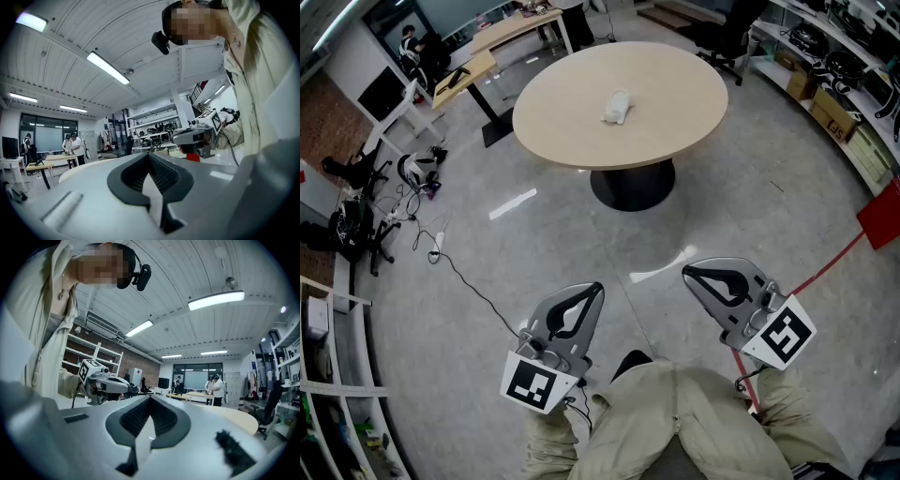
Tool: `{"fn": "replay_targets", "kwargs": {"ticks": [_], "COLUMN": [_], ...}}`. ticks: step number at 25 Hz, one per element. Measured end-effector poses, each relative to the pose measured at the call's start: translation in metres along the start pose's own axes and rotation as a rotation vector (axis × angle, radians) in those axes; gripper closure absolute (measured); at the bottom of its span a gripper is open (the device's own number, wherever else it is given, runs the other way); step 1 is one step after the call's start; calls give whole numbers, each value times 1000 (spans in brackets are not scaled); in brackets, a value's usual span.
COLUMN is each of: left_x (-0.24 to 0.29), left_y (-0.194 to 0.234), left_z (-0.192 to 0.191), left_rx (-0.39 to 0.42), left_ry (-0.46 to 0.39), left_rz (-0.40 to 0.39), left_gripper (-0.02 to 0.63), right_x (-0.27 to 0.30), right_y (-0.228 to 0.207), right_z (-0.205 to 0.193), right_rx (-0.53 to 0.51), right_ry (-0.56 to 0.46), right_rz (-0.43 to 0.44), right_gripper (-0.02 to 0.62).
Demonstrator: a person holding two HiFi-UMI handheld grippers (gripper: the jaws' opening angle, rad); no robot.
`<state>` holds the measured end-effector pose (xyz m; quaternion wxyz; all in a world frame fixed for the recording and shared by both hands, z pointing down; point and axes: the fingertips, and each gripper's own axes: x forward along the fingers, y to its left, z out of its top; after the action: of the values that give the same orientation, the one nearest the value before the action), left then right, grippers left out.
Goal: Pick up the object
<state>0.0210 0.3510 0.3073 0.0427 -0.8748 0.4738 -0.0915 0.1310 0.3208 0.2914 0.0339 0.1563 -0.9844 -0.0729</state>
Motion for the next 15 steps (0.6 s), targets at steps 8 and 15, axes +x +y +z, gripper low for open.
{"fn": "replay_targets", "kwargs": {"ticks": [8, 15], "left_x": [24, 57], "left_y": [28, 75], "left_z": [4, -11], "left_rx": [7, 3], "left_ry": [-12, -8], "left_rz": [-17, -43], "left_gripper": [600, 600], "right_x": [18, 60], "right_y": [-24, -63], "right_z": [-3, -13], "right_rx": [8, 27], "right_ry": [1, 12], "right_rz": [-15, -30], "right_gripper": [600, 600]}}
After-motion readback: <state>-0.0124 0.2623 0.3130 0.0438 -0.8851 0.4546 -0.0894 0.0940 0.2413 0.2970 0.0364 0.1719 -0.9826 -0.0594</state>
